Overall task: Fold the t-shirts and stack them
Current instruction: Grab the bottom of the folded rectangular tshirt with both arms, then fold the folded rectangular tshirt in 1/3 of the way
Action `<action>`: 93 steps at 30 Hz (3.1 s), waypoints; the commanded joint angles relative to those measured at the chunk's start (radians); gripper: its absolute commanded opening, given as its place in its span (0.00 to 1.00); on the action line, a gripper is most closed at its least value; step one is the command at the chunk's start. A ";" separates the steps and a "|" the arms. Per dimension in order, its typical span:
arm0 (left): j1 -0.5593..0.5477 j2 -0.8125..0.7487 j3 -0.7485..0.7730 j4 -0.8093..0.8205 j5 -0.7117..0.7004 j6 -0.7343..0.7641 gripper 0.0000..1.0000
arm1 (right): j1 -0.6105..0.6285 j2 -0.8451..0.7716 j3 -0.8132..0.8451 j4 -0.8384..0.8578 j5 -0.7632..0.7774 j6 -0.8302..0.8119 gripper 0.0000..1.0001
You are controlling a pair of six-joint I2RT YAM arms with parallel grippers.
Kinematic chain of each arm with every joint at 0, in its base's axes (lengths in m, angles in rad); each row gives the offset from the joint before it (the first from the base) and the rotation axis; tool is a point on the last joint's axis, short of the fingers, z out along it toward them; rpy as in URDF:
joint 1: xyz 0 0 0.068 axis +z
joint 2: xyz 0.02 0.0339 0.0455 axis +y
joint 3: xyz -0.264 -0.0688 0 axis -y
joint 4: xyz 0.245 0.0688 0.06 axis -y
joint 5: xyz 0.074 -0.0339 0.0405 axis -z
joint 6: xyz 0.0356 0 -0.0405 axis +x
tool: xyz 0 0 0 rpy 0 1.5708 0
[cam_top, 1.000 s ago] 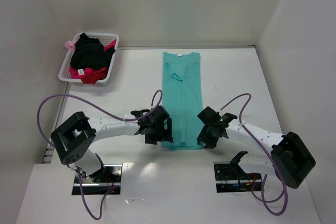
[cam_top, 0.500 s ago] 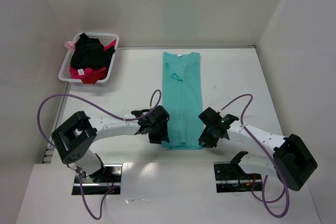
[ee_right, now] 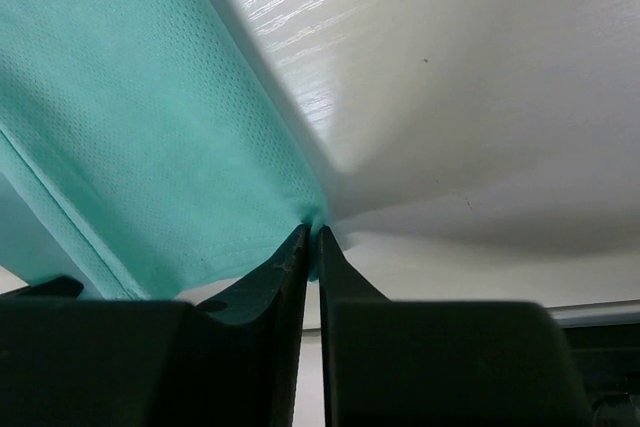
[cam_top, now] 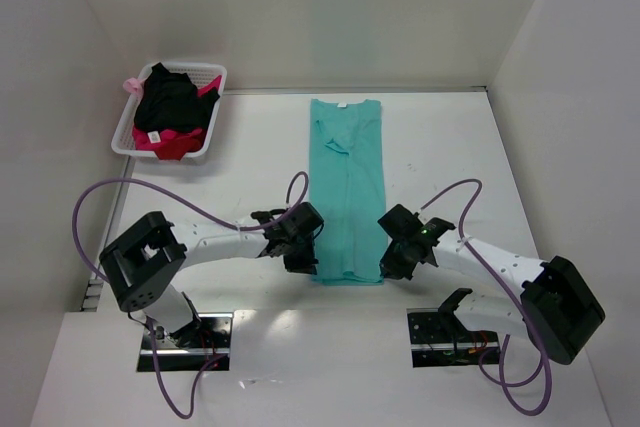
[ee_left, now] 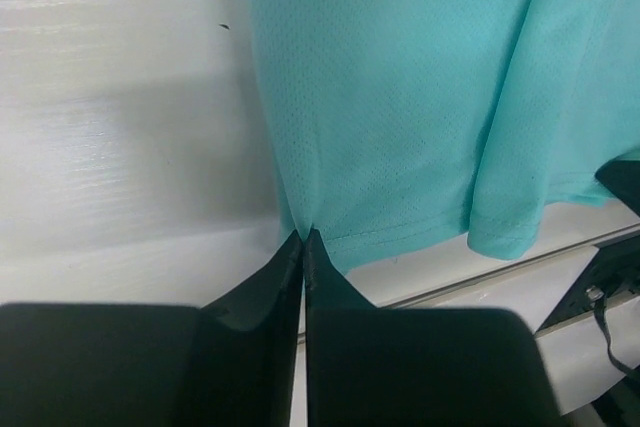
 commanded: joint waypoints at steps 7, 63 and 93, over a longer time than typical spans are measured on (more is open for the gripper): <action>-0.015 -0.046 0.005 -0.051 -0.003 -0.025 0.00 | 0.011 -0.085 -0.018 0.020 0.023 0.007 0.00; 0.456 0.466 0.816 -0.103 0.135 0.554 0.00 | -0.406 0.587 0.738 0.434 0.096 -0.494 0.00; 0.534 0.728 1.123 -0.145 0.189 0.670 0.27 | -0.469 0.785 0.834 0.513 0.065 -0.493 0.03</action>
